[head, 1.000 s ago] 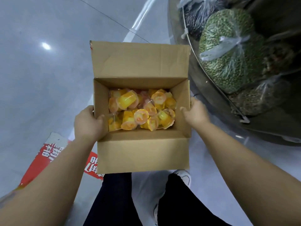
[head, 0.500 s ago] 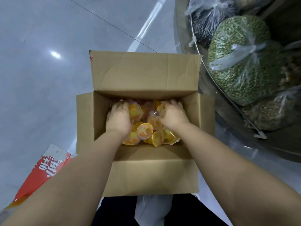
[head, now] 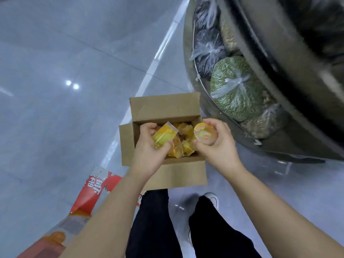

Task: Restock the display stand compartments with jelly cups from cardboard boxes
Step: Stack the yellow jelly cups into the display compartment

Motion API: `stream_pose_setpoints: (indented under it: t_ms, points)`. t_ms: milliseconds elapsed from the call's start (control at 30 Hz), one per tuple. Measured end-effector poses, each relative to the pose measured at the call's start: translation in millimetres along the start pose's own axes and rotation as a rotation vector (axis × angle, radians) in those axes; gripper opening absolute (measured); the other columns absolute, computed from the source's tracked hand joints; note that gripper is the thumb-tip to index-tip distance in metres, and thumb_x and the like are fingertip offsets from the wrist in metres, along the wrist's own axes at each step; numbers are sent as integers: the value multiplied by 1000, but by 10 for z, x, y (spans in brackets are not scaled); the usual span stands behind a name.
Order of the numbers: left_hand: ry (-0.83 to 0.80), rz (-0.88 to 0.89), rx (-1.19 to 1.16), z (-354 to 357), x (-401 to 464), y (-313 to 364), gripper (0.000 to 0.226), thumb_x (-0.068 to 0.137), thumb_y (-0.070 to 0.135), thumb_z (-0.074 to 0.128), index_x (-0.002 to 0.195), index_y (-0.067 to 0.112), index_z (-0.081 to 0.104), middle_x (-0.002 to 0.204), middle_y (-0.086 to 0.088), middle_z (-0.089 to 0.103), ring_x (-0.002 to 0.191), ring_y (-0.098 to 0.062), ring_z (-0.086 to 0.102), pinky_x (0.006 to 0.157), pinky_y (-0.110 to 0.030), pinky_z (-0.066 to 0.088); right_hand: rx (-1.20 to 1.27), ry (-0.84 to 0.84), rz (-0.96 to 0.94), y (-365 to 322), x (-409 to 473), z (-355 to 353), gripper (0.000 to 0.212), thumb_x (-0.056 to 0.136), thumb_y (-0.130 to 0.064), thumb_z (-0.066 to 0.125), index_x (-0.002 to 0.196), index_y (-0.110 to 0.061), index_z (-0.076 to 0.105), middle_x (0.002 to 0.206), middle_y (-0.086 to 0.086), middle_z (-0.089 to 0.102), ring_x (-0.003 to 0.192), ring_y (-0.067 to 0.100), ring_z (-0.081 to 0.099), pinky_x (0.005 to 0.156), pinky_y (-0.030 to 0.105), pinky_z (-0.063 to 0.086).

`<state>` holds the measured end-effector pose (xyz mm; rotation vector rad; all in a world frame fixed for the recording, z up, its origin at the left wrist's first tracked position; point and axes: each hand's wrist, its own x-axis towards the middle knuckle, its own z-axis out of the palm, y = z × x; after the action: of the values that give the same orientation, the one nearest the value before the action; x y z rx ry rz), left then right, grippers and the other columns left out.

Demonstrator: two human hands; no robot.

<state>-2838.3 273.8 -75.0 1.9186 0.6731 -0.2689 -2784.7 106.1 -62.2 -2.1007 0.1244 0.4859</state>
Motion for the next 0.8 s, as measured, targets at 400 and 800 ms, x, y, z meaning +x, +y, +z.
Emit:
stream_pose_setpoints:
  t_ms: [400,800]
  points:
    - [-117,626,-2,-435,-2098,3566,58,66,21,70,115,40,44,108,22,46,100,9,47,84,-6,36,318,321,-178,-2073,-2230,-2858,68,67,-10,74,114,-50,46,105,-24,61,97,-2,60,82,7,42]
    - [-250,913,-5,323,-2507,5121,57,65,23,82,111,27,48,109,10,55,104,-5,54,92,-27,45,281,530,-339,-2434,-2380,-4486,64,66,-20,82,112,-47,47,116,-18,57,104,-11,53,84,1,37]
